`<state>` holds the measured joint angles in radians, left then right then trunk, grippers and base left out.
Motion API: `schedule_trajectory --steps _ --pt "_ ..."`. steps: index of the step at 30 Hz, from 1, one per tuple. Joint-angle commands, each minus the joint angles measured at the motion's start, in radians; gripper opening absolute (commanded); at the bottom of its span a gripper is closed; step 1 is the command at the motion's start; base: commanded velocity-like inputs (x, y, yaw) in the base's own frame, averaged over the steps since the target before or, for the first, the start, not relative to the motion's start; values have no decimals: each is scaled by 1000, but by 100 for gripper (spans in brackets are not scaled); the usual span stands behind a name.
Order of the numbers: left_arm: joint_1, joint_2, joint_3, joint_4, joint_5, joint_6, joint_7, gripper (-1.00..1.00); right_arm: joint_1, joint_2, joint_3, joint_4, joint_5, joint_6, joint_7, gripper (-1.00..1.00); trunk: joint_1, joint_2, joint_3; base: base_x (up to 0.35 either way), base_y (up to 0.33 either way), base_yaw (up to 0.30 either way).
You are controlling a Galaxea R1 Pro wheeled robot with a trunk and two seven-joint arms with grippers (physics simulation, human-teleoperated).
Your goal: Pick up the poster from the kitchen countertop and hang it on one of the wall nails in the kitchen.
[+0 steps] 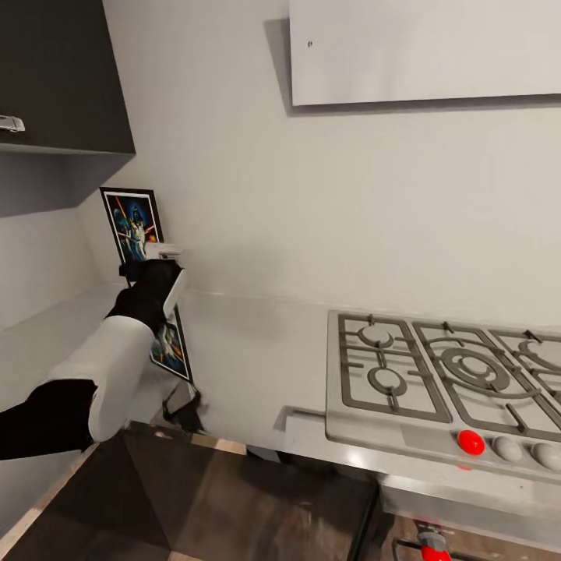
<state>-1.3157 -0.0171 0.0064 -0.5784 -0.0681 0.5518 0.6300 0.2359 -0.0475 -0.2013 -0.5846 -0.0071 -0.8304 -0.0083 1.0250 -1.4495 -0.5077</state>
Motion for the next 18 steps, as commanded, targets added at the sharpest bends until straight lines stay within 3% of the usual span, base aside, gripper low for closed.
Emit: schedule_trajectory --steps 1,4,10,14,15,18 --pt "-4 2 0 0 -7 15 0 100 0 0 0 -2 0 -1 -1 100 0 -1 -1 0 0 0" --pt "-67 21 0 44 -7 34 -2 100 0 2 0 -4 -1 -1 -2 100 0 -1 -5 0 0 0" --pt "-203 28 -4 200 -8 39 -1 100 0 1 -1 -4 -1 -1 -2 100 0 -1 -14 0 0 0" --pt "-230 24 -5 219 -7 30 -1 100 0 2 0 -4 0 -1 -31 100 0 -1 -20 0 0 0" --pt "-232 20 -5 214 -7 -1 -1 100 0 3 1 -5 2 -1 -68 100 0 -1 -22 0 0 0" --pt "-233 18 -5 211 -7 -21 -1 100 0 4 2 -6 3 -1 -87 100 0 -1 -26 0 0 0"
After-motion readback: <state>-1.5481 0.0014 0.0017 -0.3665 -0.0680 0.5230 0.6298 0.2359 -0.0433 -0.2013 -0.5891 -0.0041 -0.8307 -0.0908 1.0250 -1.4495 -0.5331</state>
